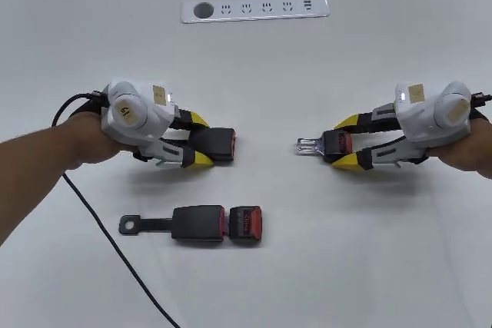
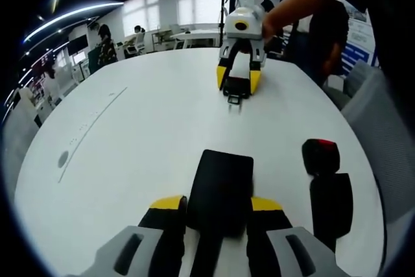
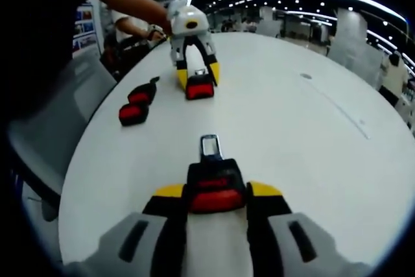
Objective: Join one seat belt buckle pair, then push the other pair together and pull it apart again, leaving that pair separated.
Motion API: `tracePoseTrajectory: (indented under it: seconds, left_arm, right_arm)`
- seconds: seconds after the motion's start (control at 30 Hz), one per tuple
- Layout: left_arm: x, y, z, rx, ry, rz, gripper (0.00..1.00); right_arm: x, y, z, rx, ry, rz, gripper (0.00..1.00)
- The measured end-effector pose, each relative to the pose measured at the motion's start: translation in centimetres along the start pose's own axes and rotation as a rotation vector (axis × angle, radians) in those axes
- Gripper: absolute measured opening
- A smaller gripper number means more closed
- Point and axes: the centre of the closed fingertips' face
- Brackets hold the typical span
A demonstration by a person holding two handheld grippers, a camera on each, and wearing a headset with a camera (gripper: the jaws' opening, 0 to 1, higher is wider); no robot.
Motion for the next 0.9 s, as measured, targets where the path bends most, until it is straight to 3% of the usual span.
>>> tracePoseTrajectory:
  seconds: [0.37,0.9]
  left_arm:
    - [0.1,0.3,-0.3,0.006,0.013,0.004,0.37]
    - [0.2,0.9,-0.3,-0.006,0.028,0.004,0.37]
  right_arm:
    - [-0.1,-0.1,-0.4,0.092,-0.059,0.008,0.35]
    - [-0.3,-1.5,-2.0,0.139,-0.072,0.008,0.35]
Point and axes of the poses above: the centre of the closed fingertips' face, and the gripper's own axes: y roughly backward along the fingers, x roughly to its right, z roughly out of its underside, and after that the axes turned 11 degrees about -x, right-handed
